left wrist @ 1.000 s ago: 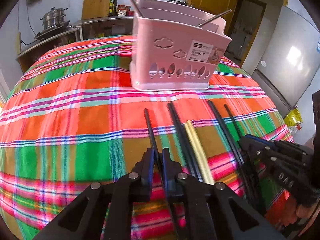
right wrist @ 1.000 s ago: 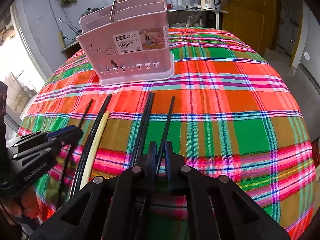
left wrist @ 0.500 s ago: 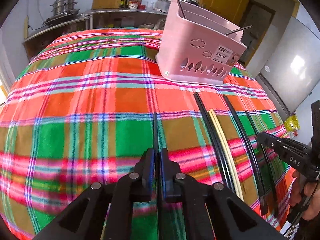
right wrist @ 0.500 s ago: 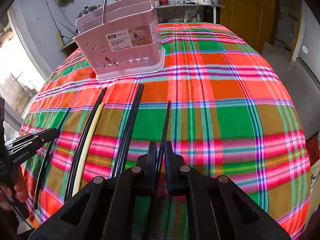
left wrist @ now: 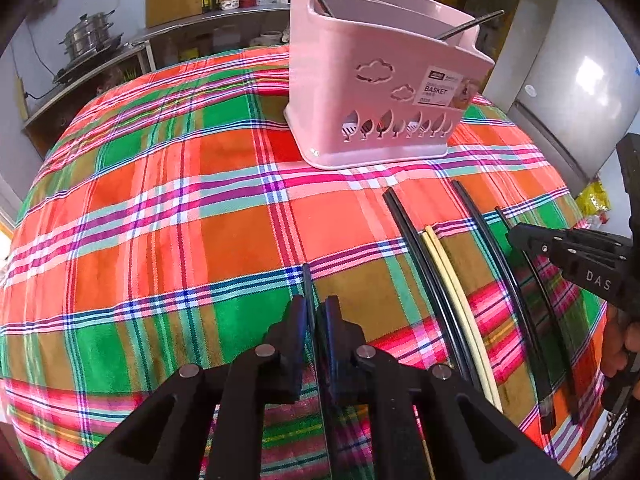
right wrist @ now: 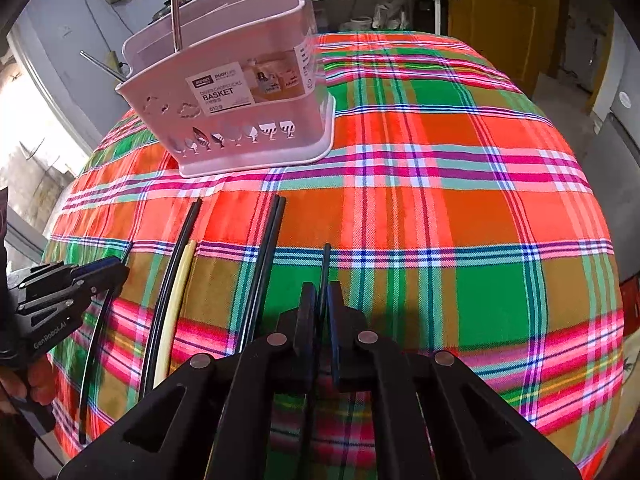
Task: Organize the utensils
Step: 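Lift the black chopsticks with both tools and carry them over the basket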
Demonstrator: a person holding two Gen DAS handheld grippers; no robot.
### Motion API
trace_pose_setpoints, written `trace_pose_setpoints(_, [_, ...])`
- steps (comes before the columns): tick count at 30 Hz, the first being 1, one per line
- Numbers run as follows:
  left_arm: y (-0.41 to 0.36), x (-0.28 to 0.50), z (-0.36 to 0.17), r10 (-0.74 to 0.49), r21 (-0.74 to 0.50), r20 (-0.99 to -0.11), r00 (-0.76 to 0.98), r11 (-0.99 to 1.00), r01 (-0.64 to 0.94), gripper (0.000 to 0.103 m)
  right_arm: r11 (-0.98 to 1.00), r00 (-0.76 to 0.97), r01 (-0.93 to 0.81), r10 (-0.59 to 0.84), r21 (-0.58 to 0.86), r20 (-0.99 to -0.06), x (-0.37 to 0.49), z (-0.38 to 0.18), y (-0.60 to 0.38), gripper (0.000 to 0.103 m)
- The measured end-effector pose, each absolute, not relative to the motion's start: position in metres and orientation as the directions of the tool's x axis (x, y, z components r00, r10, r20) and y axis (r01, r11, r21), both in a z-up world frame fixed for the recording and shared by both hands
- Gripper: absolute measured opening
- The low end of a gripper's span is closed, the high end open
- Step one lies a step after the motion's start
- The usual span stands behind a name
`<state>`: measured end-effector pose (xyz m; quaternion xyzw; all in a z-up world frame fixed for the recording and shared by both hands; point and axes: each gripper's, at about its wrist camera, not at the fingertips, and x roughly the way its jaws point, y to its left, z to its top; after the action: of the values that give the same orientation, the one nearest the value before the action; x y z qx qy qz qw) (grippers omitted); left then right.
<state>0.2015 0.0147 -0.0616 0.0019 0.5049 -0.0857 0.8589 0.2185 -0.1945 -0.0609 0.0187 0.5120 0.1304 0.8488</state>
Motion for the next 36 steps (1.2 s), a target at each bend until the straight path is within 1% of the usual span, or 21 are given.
trace_pose_setpoints(5, [0.015,0.205,-0.048,-0.159,-0.106,-0.857,0.490,0.985,0.134,0.004,0.957,0.452,-0.220,0.271,0.188,-0.850,0.217,-0.050,-0.194,0.004])
trace_pose_setpoints(8, [0.019,0.202,-0.028,-0.175,-0.121,-0.834,0.524,0.983,0.135,0.004,0.953,0.496,-0.238,0.284,0.185,-0.820,0.213,-0.026,-0.194,0.004])
trace_pose_setpoints(17, [0.031,0.187,0.063,-0.215,-0.149,-0.714,0.666,0.977,0.155,0.004,0.945,0.633,-0.281,0.313,0.166,-0.709,0.195,0.054,-0.193,0.004])
trace_pose_setpoints(23, [0.040,0.180,0.104,-0.216,-0.159,-0.650,0.728,0.976,0.148,0.004,0.947,0.704,-0.282,0.314,0.155,-0.637,0.185,0.092,-0.197,0.004])
trace_pose_setpoints(28, [0.042,0.174,0.123,-0.229,-0.176,-0.619,0.752,0.973,0.152,0.004,0.949,0.737,-0.278,0.311,0.150,-0.600,0.177,0.108,-0.201,0.004])
trace_pose_setpoints(36, [0.037,0.165,0.123,-0.229,-0.170,-0.627,0.745,0.973,0.157,0.004,0.950,0.740,-0.278,0.306,0.143,-0.598,0.169,0.111,-0.202,0.004])
